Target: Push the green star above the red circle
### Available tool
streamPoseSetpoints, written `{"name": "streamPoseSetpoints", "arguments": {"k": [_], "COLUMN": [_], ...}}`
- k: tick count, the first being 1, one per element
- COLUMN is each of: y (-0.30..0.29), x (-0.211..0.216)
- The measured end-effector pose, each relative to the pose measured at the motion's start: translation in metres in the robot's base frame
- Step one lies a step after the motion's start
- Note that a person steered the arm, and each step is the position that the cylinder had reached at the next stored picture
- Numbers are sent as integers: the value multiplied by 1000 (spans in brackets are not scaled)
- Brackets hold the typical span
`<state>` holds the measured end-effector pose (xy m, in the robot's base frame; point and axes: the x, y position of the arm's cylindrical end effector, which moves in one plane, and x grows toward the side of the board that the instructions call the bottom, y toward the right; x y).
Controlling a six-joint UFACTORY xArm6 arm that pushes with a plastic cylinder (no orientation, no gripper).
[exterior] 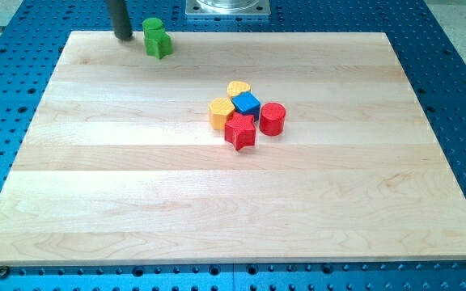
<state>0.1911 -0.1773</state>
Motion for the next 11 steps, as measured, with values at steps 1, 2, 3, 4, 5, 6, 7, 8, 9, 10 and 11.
{"name": "streamPoseSetpoints", "arguments": {"k": [1, 2, 3, 4, 5, 6, 7, 8, 9, 10, 11], "y": [72, 100, 97, 85, 67, 21, 13, -31, -54, -3, -23], "x": [1, 28, 45, 34, 10, 35, 42, 28, 83, 88, 69]}}
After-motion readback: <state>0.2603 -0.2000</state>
